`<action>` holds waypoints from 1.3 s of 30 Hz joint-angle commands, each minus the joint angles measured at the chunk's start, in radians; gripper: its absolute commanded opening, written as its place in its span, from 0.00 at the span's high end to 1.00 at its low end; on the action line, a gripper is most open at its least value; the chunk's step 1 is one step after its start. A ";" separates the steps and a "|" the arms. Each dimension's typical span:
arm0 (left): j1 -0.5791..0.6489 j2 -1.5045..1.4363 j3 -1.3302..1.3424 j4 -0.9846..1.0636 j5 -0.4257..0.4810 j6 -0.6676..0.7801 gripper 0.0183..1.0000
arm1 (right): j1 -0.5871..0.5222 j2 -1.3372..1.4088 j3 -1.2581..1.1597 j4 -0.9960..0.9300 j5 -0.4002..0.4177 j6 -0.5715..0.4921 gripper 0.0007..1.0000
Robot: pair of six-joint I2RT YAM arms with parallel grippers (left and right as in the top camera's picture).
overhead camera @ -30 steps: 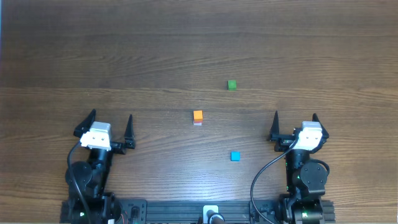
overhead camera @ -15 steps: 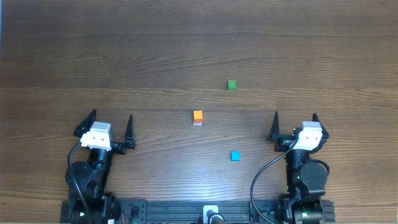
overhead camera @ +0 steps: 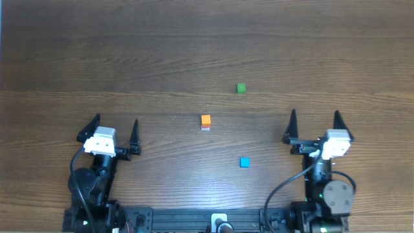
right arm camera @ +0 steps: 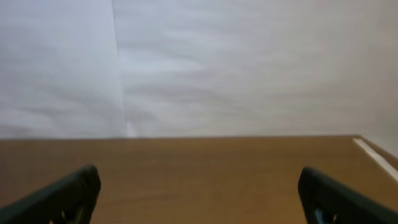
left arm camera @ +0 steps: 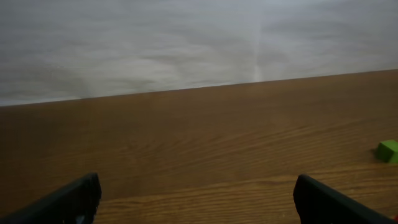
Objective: Stack Cubes
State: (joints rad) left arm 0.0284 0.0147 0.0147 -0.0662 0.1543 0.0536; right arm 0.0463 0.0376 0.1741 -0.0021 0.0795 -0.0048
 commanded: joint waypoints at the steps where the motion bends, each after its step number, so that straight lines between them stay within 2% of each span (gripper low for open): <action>1: -0.005 -0.007 -0.008 0.004 0.010 0.018 0.00 | -0.006 0.117 0.230 -0.114 -0.027 -0.065 0.01; 6: -0.005 -0.007 -0.008 0.004 0.010 0.018 0.00 | -0.005 0.347 0.515 -0.307 -0.033 -0.064 0.01; 7: -0.005 -0.007 -0.008 0.004 0.010 0.018 0.00 | -0.003 0.462 0.646 -0.398 -0.039 -0.064 0.01; 10: -0.005 -0.007 -0.008 0.004 0.010 0.018 0.00 | 0.016 0.634 0.828 -0.521 -0.051 -0.064 0.01; 13: -0.005 -0.007 -0.008 0.004 0.010 0.018 0.00 | 0.071 0.858 1.044 -0.673 -0.090 -0.036 0.01; 20: -0.005 -0.007 -0.008 0.004 0.010 0.018 0.00 | 0.204 1.256 1.339 -0.883 -0.083 0.063 0.01; 28: -0.005 -0.007 -0.008 0.004 0.010 0.018 0.00 | 0.245 1.576 1.432 -0.967 -0.083 0.234 0.01; 39: -0.005 -0.007 -0.008 0.004 0.010 0.018 0.00 | 0.296 1.834 1.451 -0.983 -0.102 0.308 0.01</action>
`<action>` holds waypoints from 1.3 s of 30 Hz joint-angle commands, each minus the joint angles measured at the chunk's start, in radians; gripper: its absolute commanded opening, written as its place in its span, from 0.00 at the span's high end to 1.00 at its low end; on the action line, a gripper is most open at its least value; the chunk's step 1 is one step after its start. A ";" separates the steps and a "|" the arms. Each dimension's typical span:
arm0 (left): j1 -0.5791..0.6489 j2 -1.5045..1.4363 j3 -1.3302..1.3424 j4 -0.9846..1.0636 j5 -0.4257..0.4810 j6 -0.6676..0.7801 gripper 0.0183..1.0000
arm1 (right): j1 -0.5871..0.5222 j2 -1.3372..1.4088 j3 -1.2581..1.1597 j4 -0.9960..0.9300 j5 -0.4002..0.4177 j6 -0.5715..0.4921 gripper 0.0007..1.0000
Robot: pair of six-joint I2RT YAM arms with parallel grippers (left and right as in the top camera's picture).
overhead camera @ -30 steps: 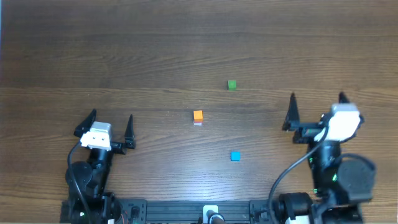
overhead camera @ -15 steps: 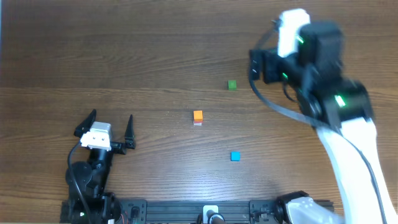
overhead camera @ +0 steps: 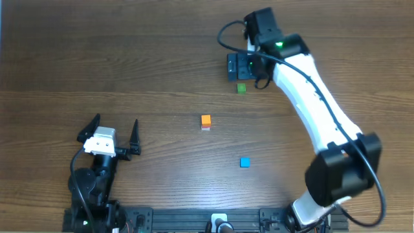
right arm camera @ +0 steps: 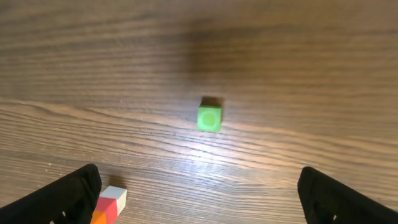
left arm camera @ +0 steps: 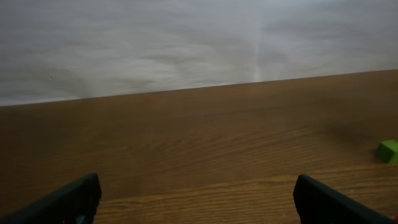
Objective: Stack Cubes
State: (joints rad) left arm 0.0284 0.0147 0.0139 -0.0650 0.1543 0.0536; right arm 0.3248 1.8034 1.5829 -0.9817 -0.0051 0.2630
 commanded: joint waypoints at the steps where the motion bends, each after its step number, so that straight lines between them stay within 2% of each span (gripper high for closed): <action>1: -0.005 -0.007 -0.008 0.003 0.010 0.018 0.00 | 0.019 0.085 0.049 -0.004 -0.017 0.040 0.01; 15: -0.005 -0.007 -0.008 0.003 0.010 0.018 0.00 | 0.023 0.362 0.290 -0.166 -0.005 0.040 0.01; 39: -0.005 -0.007 -0.008 0.003 0.010 0.018 0.00 | -0.038 0.490 0.286 -0.181 0.002 0.046 0.01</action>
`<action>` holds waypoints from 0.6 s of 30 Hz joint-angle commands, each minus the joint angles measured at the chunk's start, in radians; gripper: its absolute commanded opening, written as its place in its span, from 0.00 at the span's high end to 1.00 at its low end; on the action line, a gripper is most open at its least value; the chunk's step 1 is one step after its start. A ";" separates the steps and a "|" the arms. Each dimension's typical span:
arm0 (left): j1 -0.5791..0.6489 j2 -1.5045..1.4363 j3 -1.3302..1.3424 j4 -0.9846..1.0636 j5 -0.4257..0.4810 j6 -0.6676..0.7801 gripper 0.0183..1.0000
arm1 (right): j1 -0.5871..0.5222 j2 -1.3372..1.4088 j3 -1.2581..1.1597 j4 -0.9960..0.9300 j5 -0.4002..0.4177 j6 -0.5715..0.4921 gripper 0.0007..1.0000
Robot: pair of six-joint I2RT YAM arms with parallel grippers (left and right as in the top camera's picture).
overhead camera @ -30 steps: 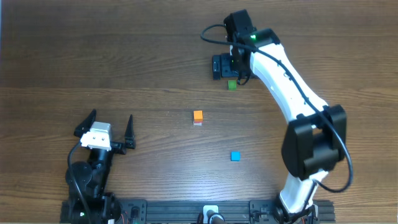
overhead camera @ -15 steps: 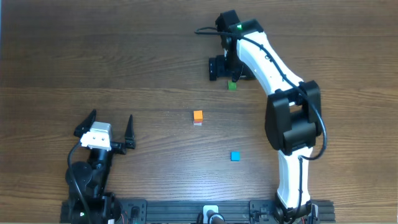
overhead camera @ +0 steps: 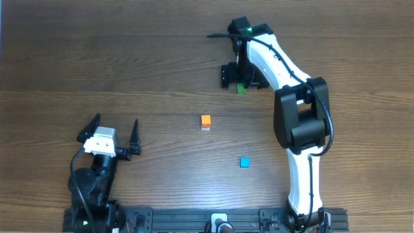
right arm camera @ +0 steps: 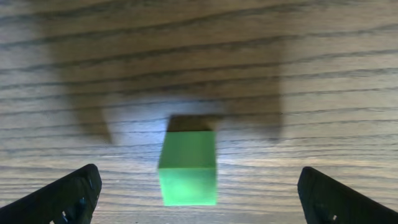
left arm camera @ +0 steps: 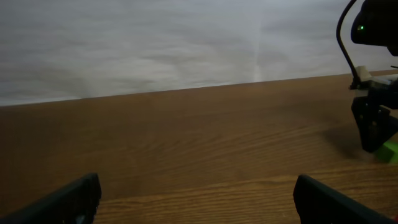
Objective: Stack Cubes
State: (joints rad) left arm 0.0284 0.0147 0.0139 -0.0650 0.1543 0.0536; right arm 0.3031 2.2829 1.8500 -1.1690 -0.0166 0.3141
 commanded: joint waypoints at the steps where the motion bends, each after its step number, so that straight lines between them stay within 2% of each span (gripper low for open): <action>1: -0.005 -0.007 -0.008 0.003 0.010 0.018 0.00 | -0.016 0.010 0.019 0.008 0.013 -0.008 0.04; 10: -0.005 -0.007 -0.008 0.003 0.010 0.018 0.00 | -0.011 0.010 0.019 0.023 0.013 -0.016 0.13; 18: -0.005 -0.007 -0.008 0.003 0.010 0.018 0.00 | 0.013 0.010 0.009 0.036 0.013 -0.039 0.17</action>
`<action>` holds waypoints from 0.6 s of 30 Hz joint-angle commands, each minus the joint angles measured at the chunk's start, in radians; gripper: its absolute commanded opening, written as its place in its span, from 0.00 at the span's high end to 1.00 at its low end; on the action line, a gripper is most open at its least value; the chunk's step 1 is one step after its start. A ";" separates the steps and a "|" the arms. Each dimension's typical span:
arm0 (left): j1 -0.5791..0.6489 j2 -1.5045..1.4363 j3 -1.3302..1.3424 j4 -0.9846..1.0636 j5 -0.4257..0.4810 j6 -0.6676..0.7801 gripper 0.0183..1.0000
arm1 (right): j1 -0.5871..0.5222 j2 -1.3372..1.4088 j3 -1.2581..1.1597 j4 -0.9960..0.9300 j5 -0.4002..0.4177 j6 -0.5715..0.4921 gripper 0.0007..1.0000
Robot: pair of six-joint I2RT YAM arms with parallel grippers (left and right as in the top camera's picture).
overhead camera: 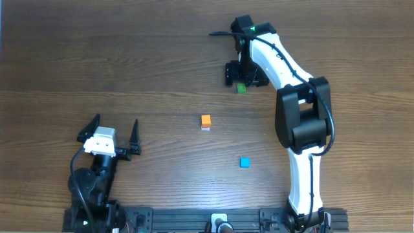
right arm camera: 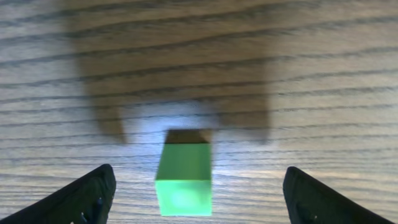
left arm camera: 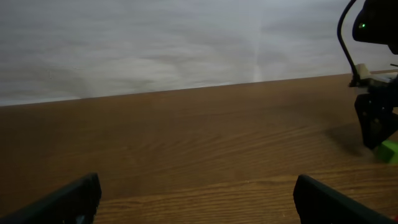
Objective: Stack Cubes
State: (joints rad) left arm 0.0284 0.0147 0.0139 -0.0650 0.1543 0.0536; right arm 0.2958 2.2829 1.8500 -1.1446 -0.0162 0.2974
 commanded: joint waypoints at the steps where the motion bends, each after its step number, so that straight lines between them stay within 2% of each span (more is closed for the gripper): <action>1: -0.005 -0.007 -0.008 0.003 0.010 0.018 0.00 | 0.021 0.010 0.007 0.012 0.013 -0.022 0.18; 18: -0.005 -0.007 -0.008 0.003 0.010 0.018 0.00 | 0.022 0.010 -0.042 0.038 0.013 -0.029 0.27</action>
State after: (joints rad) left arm 0.0284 0.0147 0.0139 -0.0650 0.1543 0.0536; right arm 0.3141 2.2829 1.8256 -1.1133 -0.0166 0.2760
